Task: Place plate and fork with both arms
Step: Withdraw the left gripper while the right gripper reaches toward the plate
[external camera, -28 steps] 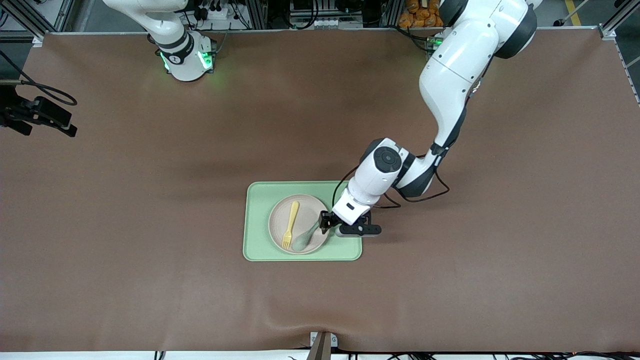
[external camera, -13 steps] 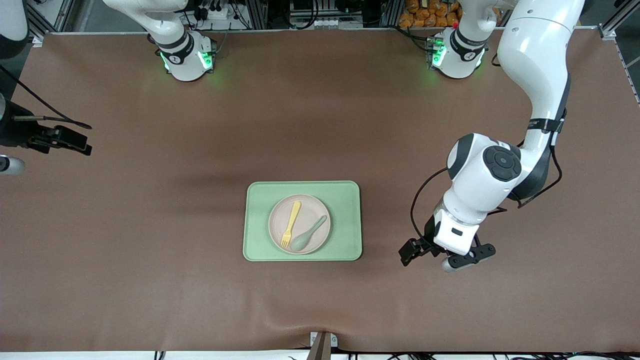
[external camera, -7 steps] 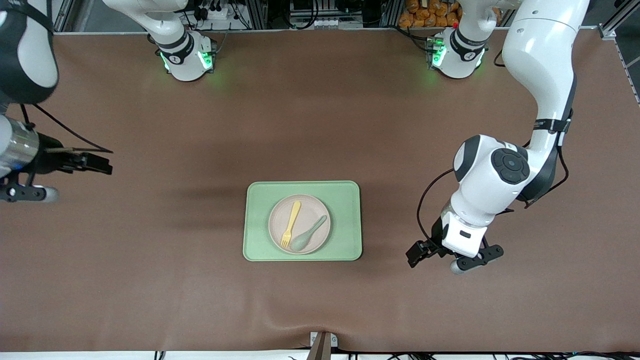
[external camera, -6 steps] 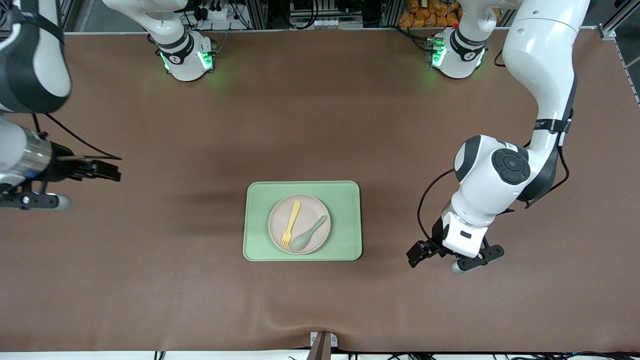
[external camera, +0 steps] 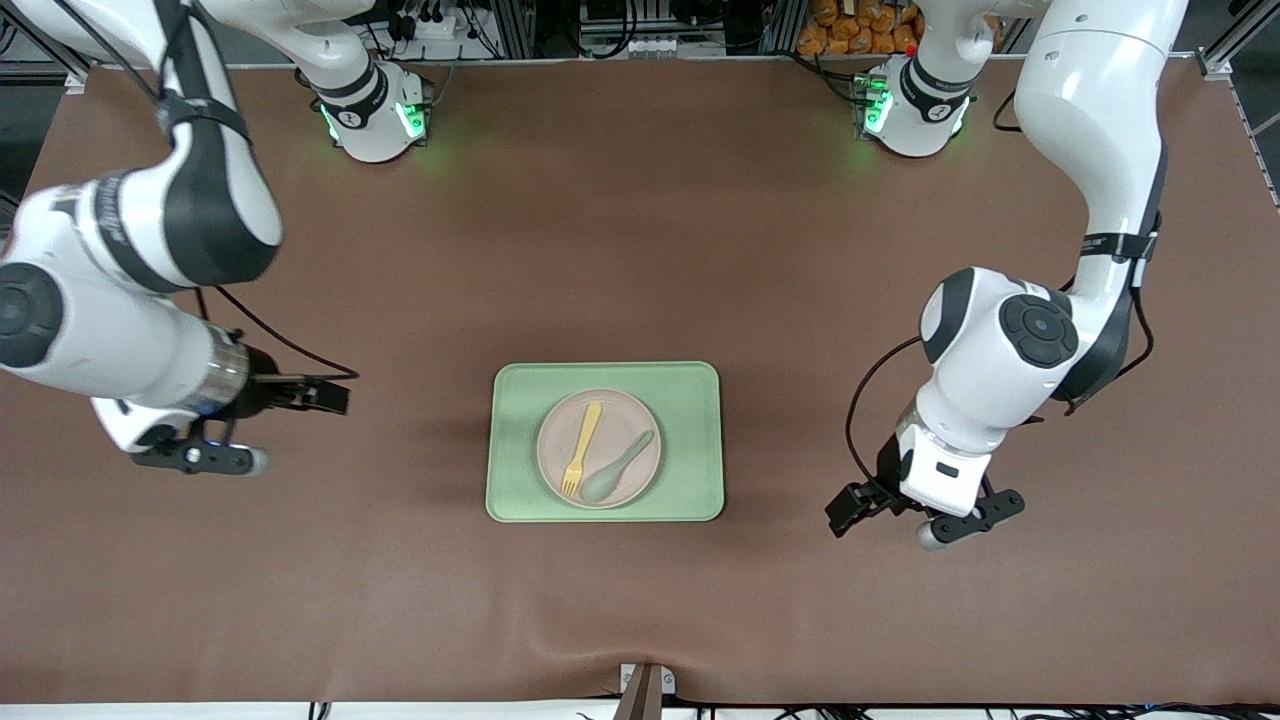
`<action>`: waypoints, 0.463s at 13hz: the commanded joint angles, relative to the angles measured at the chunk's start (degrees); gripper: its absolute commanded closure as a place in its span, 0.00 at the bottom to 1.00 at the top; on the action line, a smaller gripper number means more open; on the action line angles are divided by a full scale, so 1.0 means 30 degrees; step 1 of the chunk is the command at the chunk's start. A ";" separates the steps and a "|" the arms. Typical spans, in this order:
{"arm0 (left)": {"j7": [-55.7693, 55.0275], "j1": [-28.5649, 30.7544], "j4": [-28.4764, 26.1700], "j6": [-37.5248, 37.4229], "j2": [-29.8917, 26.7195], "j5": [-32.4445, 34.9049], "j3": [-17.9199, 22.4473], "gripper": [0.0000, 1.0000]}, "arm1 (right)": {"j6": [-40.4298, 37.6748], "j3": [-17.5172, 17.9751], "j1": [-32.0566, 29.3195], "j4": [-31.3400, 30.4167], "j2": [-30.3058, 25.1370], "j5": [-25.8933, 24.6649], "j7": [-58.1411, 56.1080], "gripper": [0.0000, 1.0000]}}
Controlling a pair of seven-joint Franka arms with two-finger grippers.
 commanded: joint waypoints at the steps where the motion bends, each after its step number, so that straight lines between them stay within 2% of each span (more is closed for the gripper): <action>1: 0.0613 0.0689 -0.0340 -0.1900 -0.1164 0.1540 -0.0106 0.00 | 0.0302 -0.0100 0.1082 0.2090 0.1963 0.0051 0.1571 0.00; 4: 0.1840 0.1333 -0.0339 -0.3541 -0.1953 0.1719 -0.0106 0.00 | 0.2236 0.0075 0.2077 0.2442 0.3398 0.0168 0.2832 0.00; 6: 0.2749 0.1742 -0.0339 -0.4686 -0.2453 0.1719 -0.0106 0.00 | 0.2416 0.0046 0.2927 0.3466 0.4628 0.0139 0.3332 0.02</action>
